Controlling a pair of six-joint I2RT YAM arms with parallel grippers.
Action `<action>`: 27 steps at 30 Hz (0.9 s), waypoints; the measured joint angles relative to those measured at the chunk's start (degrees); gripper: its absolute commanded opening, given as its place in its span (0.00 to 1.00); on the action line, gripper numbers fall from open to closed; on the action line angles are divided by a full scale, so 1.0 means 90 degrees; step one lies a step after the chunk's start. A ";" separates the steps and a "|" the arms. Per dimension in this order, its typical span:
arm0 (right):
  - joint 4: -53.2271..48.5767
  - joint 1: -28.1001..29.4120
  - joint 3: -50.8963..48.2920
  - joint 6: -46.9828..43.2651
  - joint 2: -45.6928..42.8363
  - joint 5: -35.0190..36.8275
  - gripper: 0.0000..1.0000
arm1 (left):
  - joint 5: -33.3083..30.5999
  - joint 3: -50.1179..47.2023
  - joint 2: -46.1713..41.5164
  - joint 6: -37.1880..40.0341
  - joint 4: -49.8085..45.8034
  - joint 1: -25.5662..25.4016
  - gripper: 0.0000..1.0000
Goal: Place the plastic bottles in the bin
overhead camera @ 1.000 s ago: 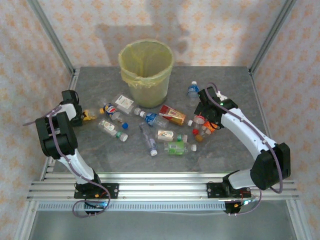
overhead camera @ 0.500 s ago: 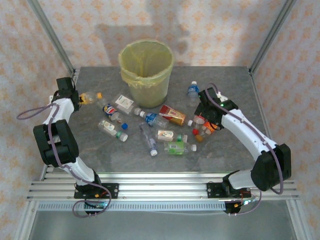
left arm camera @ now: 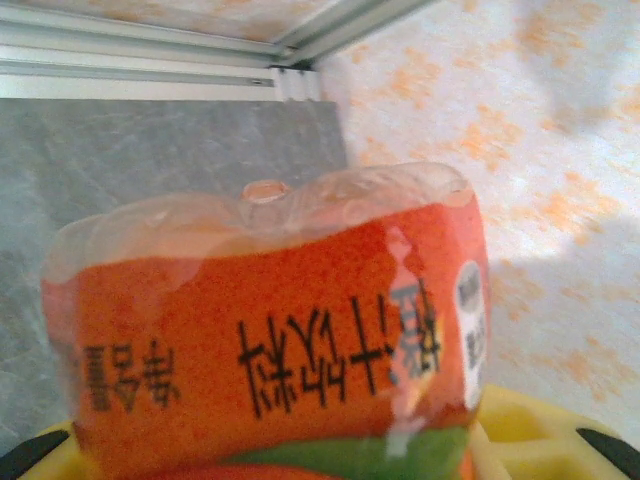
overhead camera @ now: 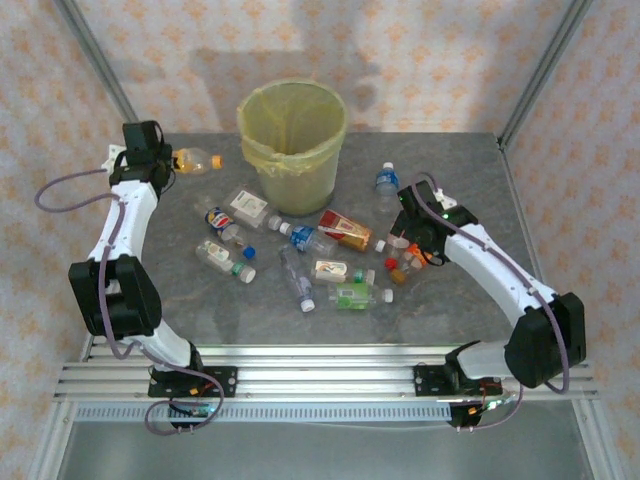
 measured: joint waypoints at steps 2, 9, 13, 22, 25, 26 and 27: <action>0.0005 0.0000 -0.0022 0.0000 -0.0039 0.0000 0.99 | -0.0012 0.0211 -0.0041 0.0143 -0.0083 -0.0100 0.26; 0.0136 0.0000 -0.0083 0.0000 -0.0158 -0.0002 0.99 | -0.0015 0.1013 -0.0121 0.0641 -0.0287 -0.0323 0.26; 0.0163 0.0000 -0.0117 0.0000 -0.0180 -0.0002 0.99 | -0.0010 0.1430 -0.0197 0.0911 -0.0386 -0.0457 0.26; 0.0240 0.0000 -0.0131 0.0002 -0.0185 -0.0002 0.99 | -0.0015 0.2543 -0.0221 0.1637 -0.0464 -0.1054 0.26; 0.0240 0.0000 -0.0134 0.0002 -0.0185 -0.0002 0.99 | -0.0044 0.3045 -0.0141 0.1938 -0.0508 -0.1348 0.26; 0.0240 0.0000 -0.0134 0.0000 -0.0187 -0.0002 0.99 | -0.0061 0.3262 -0.0080 0.2059 -0.0505 -0.1462 0.25; 0.0240 0.0000 -0.0134 0.0000 -0.0187 -0.0002 0.99 | -0.0066 0.3473 -0.0010 0.2193 -0.0495 -0.1586 0.25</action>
